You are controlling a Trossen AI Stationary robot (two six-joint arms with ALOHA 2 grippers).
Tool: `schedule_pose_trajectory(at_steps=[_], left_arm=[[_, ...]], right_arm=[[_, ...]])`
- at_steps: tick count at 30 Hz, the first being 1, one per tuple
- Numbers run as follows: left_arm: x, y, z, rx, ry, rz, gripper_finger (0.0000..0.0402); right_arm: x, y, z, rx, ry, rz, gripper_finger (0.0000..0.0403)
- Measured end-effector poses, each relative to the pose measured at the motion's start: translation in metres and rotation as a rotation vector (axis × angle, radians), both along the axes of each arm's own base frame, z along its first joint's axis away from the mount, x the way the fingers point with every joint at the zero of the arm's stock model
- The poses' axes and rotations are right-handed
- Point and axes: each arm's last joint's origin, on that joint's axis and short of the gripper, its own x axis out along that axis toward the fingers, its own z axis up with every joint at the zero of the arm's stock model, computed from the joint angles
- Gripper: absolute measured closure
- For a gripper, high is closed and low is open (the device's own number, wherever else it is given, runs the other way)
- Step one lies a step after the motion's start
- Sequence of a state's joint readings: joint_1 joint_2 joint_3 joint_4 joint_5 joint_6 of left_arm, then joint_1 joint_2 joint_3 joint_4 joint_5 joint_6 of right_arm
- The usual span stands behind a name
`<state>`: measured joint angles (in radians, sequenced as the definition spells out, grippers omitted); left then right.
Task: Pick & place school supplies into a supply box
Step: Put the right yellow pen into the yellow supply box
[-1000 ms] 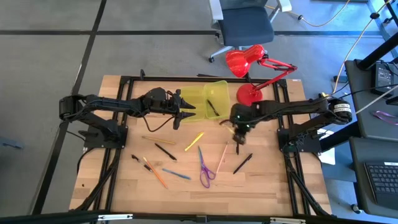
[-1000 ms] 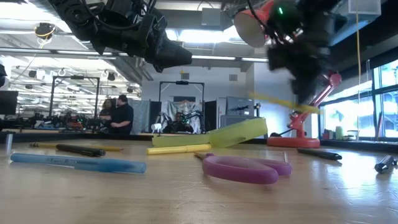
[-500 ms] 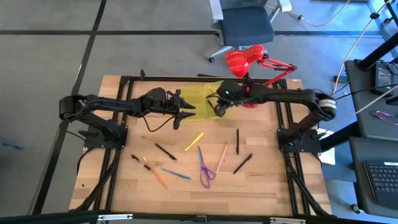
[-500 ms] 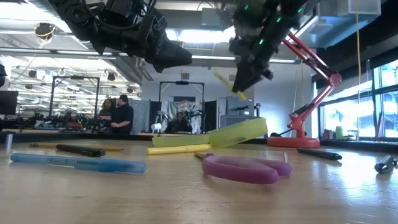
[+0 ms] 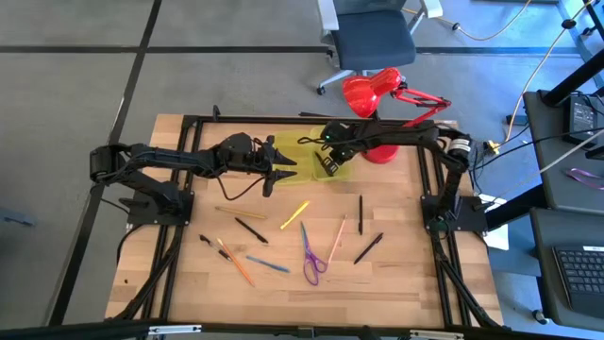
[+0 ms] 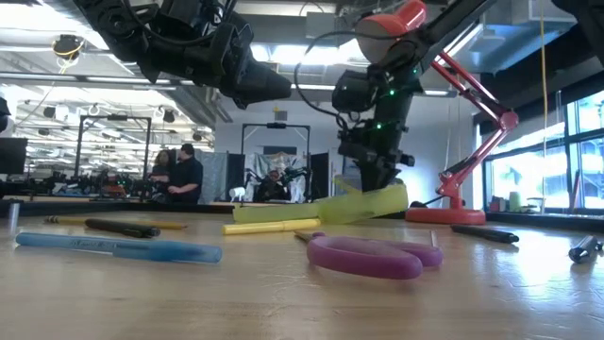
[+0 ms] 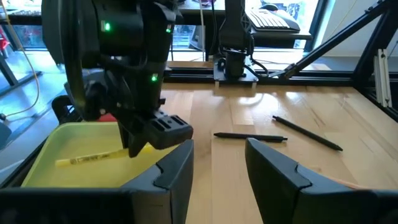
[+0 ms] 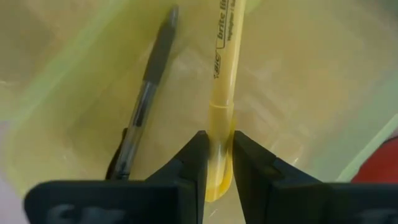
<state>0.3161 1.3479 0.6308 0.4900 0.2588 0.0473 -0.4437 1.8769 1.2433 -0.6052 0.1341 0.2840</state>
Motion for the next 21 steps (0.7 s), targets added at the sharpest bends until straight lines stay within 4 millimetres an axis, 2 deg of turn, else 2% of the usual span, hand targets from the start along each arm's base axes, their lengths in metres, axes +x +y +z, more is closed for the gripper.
schedule_pose_trajectory(at_steps=[21], left_arm=[[0.0,0.0,0.0,0.0,0.0,0.0,0.0263]], right_arm=[[0.0009,-0.0001,-0.0036,0.009,0.006,-0.001,0.0326]])
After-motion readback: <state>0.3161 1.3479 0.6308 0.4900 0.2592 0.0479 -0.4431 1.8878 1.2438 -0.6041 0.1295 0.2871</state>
